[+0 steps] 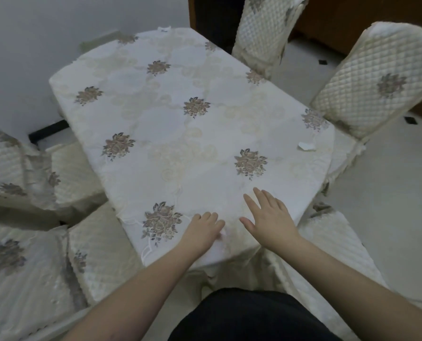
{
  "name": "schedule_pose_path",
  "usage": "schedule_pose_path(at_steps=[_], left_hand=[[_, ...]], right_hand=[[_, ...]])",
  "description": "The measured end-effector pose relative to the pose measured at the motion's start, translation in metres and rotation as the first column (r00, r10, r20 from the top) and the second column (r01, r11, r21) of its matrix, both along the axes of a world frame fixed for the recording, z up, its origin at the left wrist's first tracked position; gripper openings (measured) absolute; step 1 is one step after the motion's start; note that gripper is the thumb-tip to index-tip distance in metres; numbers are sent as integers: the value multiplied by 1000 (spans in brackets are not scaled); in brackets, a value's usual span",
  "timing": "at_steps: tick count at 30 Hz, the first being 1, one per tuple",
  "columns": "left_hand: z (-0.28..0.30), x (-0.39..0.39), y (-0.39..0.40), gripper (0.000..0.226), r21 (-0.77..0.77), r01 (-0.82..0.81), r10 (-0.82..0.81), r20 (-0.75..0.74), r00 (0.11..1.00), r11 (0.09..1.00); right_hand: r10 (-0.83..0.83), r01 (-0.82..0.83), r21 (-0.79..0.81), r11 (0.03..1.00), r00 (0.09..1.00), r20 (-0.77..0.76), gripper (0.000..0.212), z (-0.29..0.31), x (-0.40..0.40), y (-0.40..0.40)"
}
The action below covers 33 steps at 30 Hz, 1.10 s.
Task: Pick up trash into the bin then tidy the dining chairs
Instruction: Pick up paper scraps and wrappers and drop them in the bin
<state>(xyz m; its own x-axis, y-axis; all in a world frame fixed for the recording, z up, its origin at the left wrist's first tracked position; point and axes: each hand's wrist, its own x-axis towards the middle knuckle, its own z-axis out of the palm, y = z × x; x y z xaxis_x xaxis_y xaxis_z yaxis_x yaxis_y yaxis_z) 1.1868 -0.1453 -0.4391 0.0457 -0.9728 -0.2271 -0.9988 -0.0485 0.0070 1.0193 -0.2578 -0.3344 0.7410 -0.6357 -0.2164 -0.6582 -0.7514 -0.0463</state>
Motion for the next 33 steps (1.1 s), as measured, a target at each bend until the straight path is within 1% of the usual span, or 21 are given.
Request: schedule_pose_path(at_steps=[2,4,7,12,14,15,17,20,24,26,29,31,33], left_hand=[[3,3,-7,30,13,49,-48,-9,999,999],[5,6,-15,33,26,49,-48,-45,998,998],[13,8,-33,27,103,54,-42,-123,992,993],[32,12,-81,23,113,-41,66,-234,970,993],[40,15,-103,27,97,-50,74,-254,964,994],[45,15,-115,31,94,-68,92,-288,953,993],[56,14,-136,40,112,-124,159,-393,906,986],[77,8,-168,46,107,-228,248,-559,791,968],[94,-1,-198,39,78,-378,316,-715,624,922],[98,-2,-208,34,97,-465,375,-741,556,880],[104,0,-220,23,131,-536,447,-730,517,834],[111,1,-226,18,153,-577,480,-740,470,802],[115,2,-230,20,184,-616,490,-787,374,766]], right_hand=[[-26,26,3,1000,1000,5,64,-3,-1,-6],[-53,53,-8,999,999,3,64,-2,-3,-13],[-108,108,-1,994,994,-5,64,-1,-9,-32],[-198,199,-53,979,980,17,63,1,-20,-89],[-228,229,-62,971,973,26,62,1,-22,-118],[-242,244,-58,968,970,32,62,1,-23,-133],[-264,267,-59,962,963,52,61,-2,-24,-164],[-270,274,-49,960,960,81,58,-13,-26,-211],[-274,273,17,962,960,64,56,-35,-24,-269],[-252,251,37,967,967,31,57,-50,-21,-294],[-236,237,59,970,972,-23,55,-72,-17,-322],[-264,266,75,961,964,-34,48,-85,-15,-333],[-286,286,32,958,958,-5,37,-98,-14,-341]])
